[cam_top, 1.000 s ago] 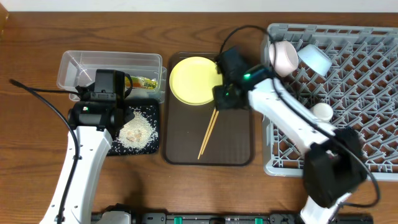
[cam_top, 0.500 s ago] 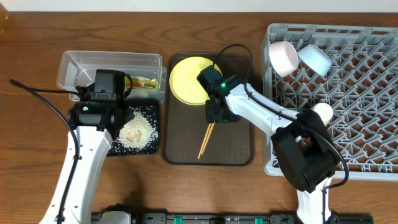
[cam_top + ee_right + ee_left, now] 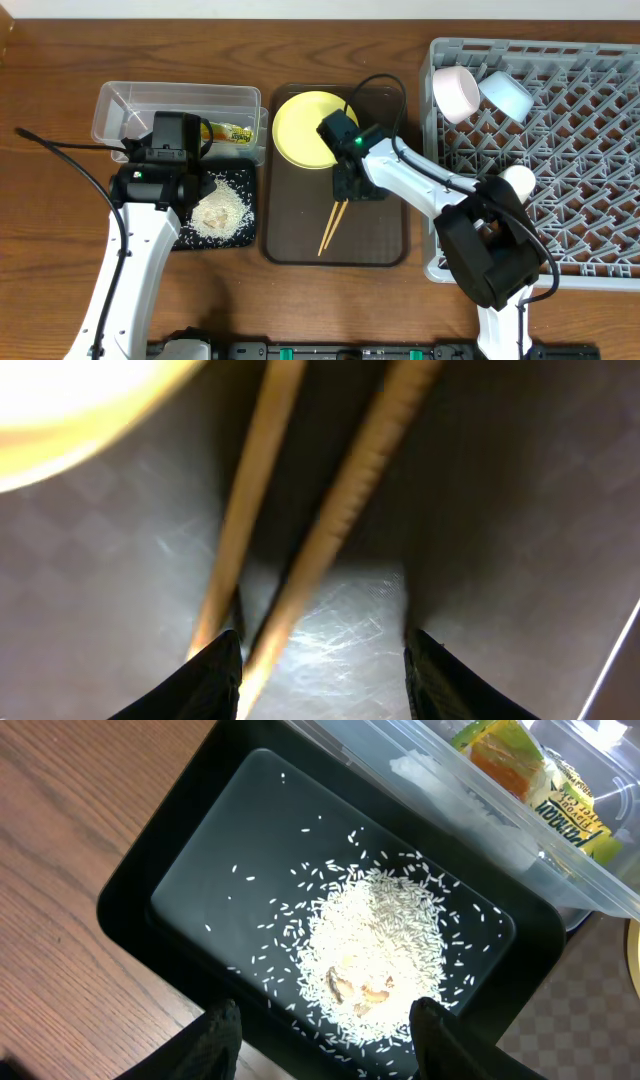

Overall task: Sort waste into correct bins and load items into the dishwasher rack
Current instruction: 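Carry the chopstick to the rack's left edge and insert it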

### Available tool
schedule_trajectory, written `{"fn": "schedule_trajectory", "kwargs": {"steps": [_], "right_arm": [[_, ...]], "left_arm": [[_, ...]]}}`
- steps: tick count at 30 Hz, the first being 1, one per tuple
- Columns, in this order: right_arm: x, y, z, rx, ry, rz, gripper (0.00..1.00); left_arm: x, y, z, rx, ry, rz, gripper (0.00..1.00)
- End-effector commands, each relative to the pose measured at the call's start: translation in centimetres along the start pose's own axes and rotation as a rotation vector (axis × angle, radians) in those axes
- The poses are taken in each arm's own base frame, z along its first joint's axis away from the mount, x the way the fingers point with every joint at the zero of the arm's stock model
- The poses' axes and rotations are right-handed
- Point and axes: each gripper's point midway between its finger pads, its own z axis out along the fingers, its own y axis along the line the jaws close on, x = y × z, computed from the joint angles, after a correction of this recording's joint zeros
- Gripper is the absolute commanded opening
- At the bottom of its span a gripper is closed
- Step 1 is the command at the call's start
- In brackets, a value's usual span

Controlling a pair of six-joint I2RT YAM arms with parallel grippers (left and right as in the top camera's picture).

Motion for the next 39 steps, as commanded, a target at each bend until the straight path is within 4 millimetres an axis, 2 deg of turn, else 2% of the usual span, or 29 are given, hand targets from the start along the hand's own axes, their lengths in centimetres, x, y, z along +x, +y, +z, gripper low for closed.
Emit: {"fn": "schedule_trajectory", "kwargs": {"steps": [1, 4, 9, 15, 19, 23, 29, 34, 36, 39], "right_arm": [[1.1, -0.6, 0.9, 0.036, 0.019, 0.011, 0.50], [1.5, -0.9, 1.1, 0.045, 0.030, 0.011, 0.46], [1.3, -1.1, 1.1, 0.047, 0.032, 0.019, 0.21], [0.5, -2.9, 1.1, 0.057, 0.041, 0.065, 0.01], [-0.7, -4.3, 0.5, 0.049, 0.026, 0.073, 0.01], [-2.8, -5.5, -2.0, 0.016, -0.035, 0.032, 0.01], [-5.3, -6.5, -9.0, -0.079, -0.195, -0.109, 0.01], [-6.3, -9.1, -14.6, -0.105, -0.325, -0.096, 0.01], [-6.3, -10.6, -15.8, -0.100, -0.345, -0.065, 0.01], [-6.1, -12.9, -15.9, -0.078, -0.323, -0.021, 0.01]], "left_arm": [[-0.1, 0.2, -0.1, -0.001, -0.005, -0.011, 0.57], [-0.1, 0.2, -0.1, -0.001, -0.005, -0.011, 0.57], [-0.1, 0.2, -0.1, -0.001, -0.005, -0.011, 0.57], [-0.1, 0.2, -0.1, -0.001, -0.005, -0.011, 0.57], [-0.1, 0.2, -0.1, -0.001, -0.005, -0.011, 0.57], [-0.1, 0.2, -0.1, -0.001, -0.005, -0.011, 0.57], [-0.1, 0.2, -0.1, -0.001, -0.005, -0.011, 0.57], [-0.1, 0.2, -0.1, -0.001, -0.005, -0.011, 0.57], [-0.1, 0.2, -0.1, -0.001, -0.005, -0.011, 0.57], [-0.1, 0.2, -0.1, -0.001, -0.006, -0.012, 0.57]]}}
